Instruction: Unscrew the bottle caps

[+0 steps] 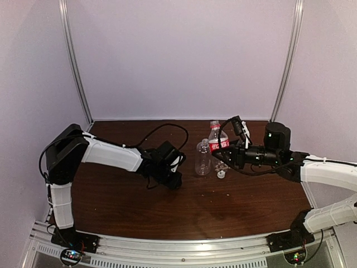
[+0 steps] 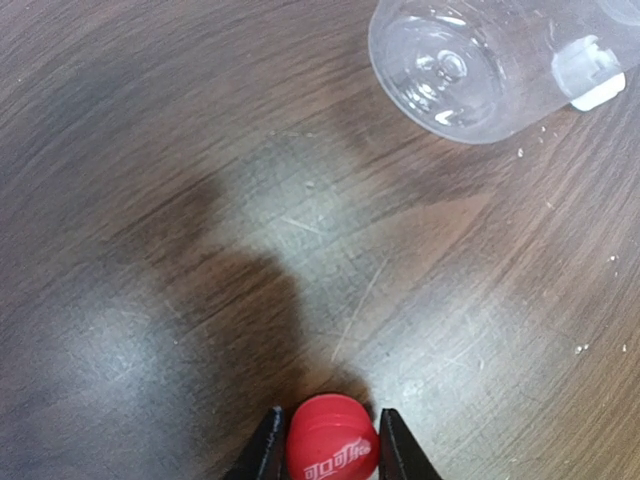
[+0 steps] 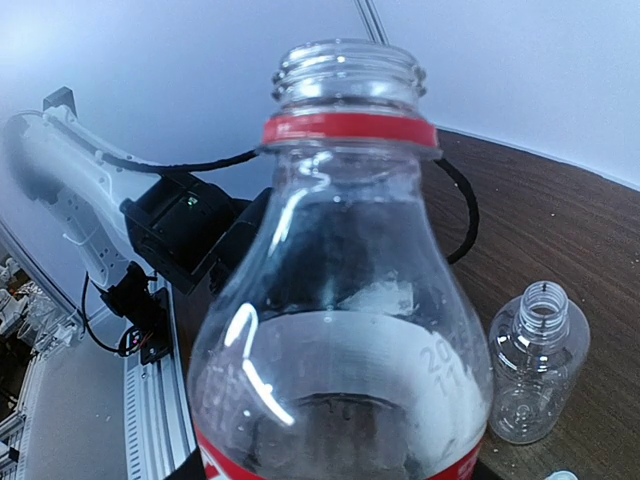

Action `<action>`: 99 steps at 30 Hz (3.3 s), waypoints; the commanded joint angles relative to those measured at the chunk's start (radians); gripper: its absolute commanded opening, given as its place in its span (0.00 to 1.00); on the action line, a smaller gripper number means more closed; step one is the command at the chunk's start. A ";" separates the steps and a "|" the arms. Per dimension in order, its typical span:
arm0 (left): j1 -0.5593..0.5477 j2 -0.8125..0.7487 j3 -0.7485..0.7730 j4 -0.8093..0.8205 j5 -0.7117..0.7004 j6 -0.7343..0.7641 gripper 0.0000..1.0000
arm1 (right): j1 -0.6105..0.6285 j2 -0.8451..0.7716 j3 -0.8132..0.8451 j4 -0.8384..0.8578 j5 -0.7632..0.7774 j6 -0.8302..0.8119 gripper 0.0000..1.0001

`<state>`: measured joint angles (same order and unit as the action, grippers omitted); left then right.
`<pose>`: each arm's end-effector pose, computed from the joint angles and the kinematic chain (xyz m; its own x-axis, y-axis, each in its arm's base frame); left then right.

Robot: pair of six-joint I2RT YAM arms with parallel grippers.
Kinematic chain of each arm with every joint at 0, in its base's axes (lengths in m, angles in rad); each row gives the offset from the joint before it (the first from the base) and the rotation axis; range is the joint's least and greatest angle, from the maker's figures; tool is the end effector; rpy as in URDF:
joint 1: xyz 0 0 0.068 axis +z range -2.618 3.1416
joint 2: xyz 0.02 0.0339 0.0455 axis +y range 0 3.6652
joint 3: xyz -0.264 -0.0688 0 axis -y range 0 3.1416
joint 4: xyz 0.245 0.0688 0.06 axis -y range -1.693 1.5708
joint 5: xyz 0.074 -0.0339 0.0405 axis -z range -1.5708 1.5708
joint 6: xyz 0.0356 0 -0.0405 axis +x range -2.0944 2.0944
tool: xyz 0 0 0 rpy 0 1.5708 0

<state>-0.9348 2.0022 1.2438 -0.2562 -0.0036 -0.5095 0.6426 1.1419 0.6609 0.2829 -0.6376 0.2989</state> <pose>0.2421 -0.3276 0.1353 -0.8322 0.3060 -0.4624 0.4553 0.8531 -0.2548 0.1921 0.1702 0.2732 -0.4299 -0.0263 -0.9025 -0.8603 0.3152 0.4007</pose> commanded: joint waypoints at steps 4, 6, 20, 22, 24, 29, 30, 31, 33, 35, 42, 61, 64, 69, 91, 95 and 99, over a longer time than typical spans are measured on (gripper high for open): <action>0.006 -0.005 0.009 -0.006 0.003 0.036 0.53 | -0.006 -0.004 -0.014 0.000 0.017 -0.015 0.24; 0.005 -0.035 0.009 -0.010 -0.004 0.054 0.63 | -0.007 0.002 -0.015 -0.001 0.008 -0.029 0.23; 0.006 -0.523 -0.060 0.043 0.297 0.220 0.90 | -0.002 0.018 -0.008 -0.001 -0.328 -0.133 0.31; 0.005 -0.568 -0.049 0.065 0.364 0.208 0.90 | 0.002 0.025 -0.008 0.023 -0.372 -0.125 0.32; 0.006 -0.582 -0.019 0.074 0.438 0.191 0.91 | 0.011 0.029 -0.004 0.035 -0.391 -0.122 0.32; 0.006 -0.533 0.064 0.087 0.584 0.141 0.91 | 0.044 0.045 0.030 0.022 -0.410 -0.133 0.35; 0.006 -0.522 0.077 0.097 0.608 0.130 0.91 | 0.049 0.049 0.038 0.014 -0.409 -0.136 0.35; 0.005 -0.510 0.084 0.112 0.631 0.116 0.91 | 0.054 0.053 0.044 0.012 -0.408 -0.138 0.35; 0.006 -0.490 0.095 0.147 0.659 0.093 0.91 | 0.064 0.062 0.053 0.009 -0.407 -0.142 0.35; 0.005 -0.478 0.102 0.164 0.676 0.079 0.89 | 0.074 0.071 0.062 0.003 -0.406 -0.144 0.35; 0.006 -0.436 0.113 0.217 0.715 0.052 0.74 | 0.097 0.102 0.086 0.001 -0.404 -0.151 0.34; 0.009 -0.425 0.114 0.186 0.684 0.095 0.10 | 0.115 0.129 0.111 -0.055 -0.275 -0.156 0.62; 0.030 -0.459 0.109 0.114 0.609 0.132 0.00 | 0.115 0.118 0.121 -0.128 -0.177 -0.170 0.90; 0.098 -0.508 0.084 -0.016 0.411 0.184 0.00 | 0.110 0.067 0.102 -0.190 -0.049 -0.176 1.00; 0.142 -0.220 0.179 0.039 0.032 0.294 0.00 | 0.095 -0.100 0.070 -0.304 0.344 -0.047 1.00; 0.142 -0.169 0.182 0.073 0.035 0.278 0.00 | 0.091 -0.086 0.068 -0.311 0.353 -0.040 1.00; 0.142 -0.142 0.175 0.084 0.035 0.266 0.01 | 0.088 -0.085 0.063 -0.313 0.358 -0.037 1.00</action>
<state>-0.7994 1.8442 1.3968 -0.2493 0.0406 -0.2325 0.7391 1.0554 0.7341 -0.0181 -0.3134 0.2443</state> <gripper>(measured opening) 0.308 0.997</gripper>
